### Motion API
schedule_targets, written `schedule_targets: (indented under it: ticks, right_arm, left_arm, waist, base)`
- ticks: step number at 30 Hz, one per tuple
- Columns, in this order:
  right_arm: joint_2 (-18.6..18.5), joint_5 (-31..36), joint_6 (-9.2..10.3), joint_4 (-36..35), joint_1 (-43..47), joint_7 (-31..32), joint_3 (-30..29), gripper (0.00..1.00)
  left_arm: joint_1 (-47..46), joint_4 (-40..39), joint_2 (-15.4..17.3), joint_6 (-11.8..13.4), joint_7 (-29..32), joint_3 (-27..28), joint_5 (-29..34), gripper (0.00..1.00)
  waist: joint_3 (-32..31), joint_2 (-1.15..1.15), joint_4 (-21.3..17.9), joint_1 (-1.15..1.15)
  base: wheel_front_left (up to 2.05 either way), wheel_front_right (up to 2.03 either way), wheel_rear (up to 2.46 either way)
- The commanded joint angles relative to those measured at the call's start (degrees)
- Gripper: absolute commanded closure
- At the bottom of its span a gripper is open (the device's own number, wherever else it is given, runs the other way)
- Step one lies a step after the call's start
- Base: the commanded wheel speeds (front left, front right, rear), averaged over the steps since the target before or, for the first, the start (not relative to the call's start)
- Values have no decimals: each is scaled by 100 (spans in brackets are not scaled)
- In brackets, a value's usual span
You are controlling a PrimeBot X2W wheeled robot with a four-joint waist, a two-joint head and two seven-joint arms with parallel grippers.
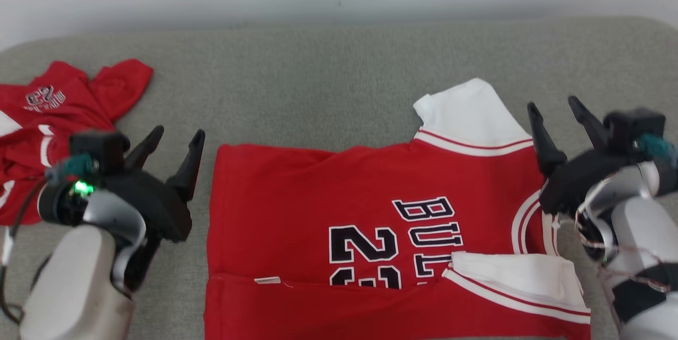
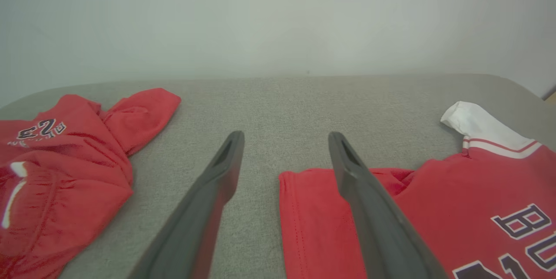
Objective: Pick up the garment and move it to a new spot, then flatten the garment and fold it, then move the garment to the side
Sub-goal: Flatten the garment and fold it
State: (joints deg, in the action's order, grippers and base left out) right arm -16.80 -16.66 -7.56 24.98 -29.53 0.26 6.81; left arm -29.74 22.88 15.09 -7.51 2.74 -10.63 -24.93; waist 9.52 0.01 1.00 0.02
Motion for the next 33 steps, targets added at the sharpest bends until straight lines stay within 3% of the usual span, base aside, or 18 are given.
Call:
schedule_targets:
  ticks: [1,8,17,33]
  right_arm:
    - [-48,-67,16,206,-300,126,104,0]
    - [-231,-318,16,1194,-1457,556,616,0]
    - [-415,-808,16,2056,-2544,1053,1381,0]
    - [-660,-1278,16,3437,-4112,2308,2305,0]
  left_arm:
    - [-266,92,137,13,240,-133,-208,0]
    - [-1127,417,511,11,1378,-899,-1003,0]
    - [-1740,576,697,11,2754,-1673,-1698,0]
    - [-2423,873,509,10,2780,-2308,-2023,0]
  waist:
    - [468,-1,-79,-2]
    - [799,-1,-84,-2]
    - [1035,-1,26,-2]
    - [1571,-1,499,-2]
  base:
    - [0,0,0]
    - [0,0,0]
    - [0,0,0]
    - [0,0,0]
